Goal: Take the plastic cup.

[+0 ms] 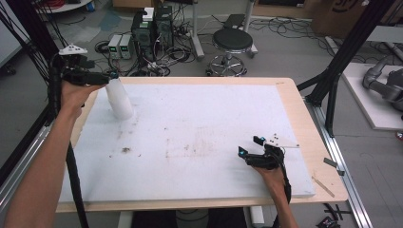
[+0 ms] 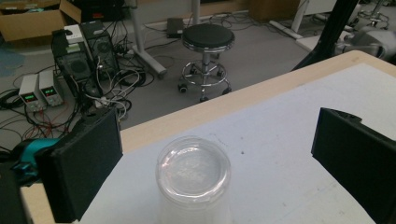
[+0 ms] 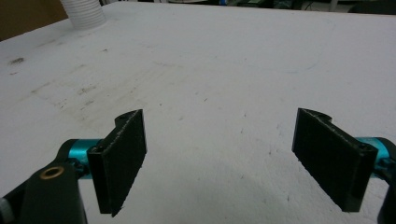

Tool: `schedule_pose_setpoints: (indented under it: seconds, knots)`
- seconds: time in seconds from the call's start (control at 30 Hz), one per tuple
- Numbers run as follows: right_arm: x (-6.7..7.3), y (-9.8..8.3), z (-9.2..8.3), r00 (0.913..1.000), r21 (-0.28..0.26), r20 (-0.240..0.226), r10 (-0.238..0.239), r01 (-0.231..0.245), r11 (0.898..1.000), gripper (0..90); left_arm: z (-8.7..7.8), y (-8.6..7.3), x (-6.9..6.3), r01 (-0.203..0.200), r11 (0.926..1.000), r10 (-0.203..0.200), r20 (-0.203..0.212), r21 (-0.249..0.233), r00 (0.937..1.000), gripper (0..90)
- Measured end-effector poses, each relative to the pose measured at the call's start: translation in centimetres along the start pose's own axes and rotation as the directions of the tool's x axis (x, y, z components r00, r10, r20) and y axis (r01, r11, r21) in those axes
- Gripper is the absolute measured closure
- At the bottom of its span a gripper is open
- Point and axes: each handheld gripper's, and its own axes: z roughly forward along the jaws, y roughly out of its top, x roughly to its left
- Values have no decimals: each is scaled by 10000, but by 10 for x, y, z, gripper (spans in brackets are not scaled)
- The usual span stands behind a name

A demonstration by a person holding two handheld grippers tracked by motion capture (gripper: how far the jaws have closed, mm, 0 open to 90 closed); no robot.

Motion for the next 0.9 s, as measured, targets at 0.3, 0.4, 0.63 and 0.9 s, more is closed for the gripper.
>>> schedule_pose_setpoints:
  seconds: [0.3, 0.4, 0.63, 0.9]
  knots:
    - [0, 0, 0, 10000, 42, 12, -6, 6, 10000, 177, 14, -6, 8, 325, 9984, -321, -100, 471, 9994, 18]
    - [1, 0, 0, 10000, 43, 6, -33, 33, 10000, 177, 21, -8, 9, 478, 9966, -470, -134, 673, 9988, 18]
    - [0, 0, 0, 10000, -3, 15, -33, 33, 10000, 177, 37, -13, 10, 482, 9899, -443, -318, 1334, 9985, 18]
    - [0, 0, 0, 10000, -13, -19, -55, 55, 10000, 177, 50, -17, 8, 357, 9825, -273, -482, 1827, 9985, 18]
